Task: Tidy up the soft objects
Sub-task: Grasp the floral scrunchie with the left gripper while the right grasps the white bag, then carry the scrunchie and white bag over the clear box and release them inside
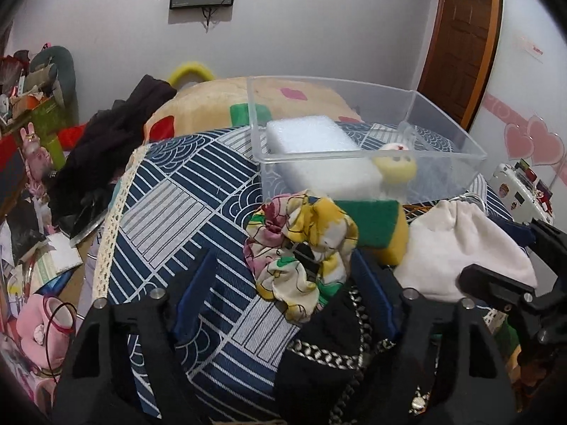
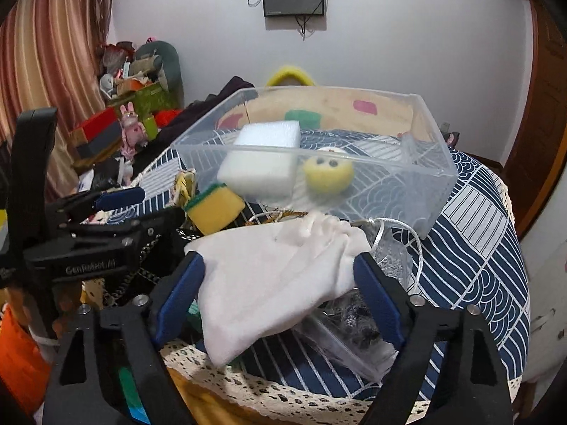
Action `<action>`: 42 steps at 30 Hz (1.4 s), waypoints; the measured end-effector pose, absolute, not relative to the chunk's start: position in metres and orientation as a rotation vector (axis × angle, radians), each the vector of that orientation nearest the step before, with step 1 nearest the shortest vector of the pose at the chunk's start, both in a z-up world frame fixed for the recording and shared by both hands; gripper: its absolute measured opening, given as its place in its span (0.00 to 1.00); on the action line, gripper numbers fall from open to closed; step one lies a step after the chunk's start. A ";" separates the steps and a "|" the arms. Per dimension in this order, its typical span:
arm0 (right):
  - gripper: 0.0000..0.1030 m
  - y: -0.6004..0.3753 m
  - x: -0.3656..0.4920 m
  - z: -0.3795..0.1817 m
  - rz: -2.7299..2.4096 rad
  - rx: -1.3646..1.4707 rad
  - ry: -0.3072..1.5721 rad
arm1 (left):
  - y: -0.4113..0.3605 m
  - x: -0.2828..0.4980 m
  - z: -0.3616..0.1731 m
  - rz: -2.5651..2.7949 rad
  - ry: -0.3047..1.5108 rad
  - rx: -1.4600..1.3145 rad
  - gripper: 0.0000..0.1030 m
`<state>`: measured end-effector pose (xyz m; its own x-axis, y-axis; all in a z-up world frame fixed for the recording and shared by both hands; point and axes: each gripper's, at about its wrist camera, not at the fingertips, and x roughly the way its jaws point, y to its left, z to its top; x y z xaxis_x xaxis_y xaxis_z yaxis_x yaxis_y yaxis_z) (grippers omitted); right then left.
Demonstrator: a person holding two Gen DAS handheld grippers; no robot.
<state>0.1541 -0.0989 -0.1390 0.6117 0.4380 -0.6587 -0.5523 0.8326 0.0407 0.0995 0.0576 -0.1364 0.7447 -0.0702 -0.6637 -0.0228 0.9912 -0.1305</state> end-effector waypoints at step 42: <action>0.10 -0.139 0.134 -0.065 0.494 -0.087 0.444 | 0.064 0.074 -0.097 -0.076 0.620 -0.189 0.15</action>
<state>0.1339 -0.1387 -0.0647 0.7873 0.4394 -0.4324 -0.4768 0.8786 0.0247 0.0744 0.0643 -0.0968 0.8116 -0.1267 -0.5703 0.0139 0.9801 -0.1981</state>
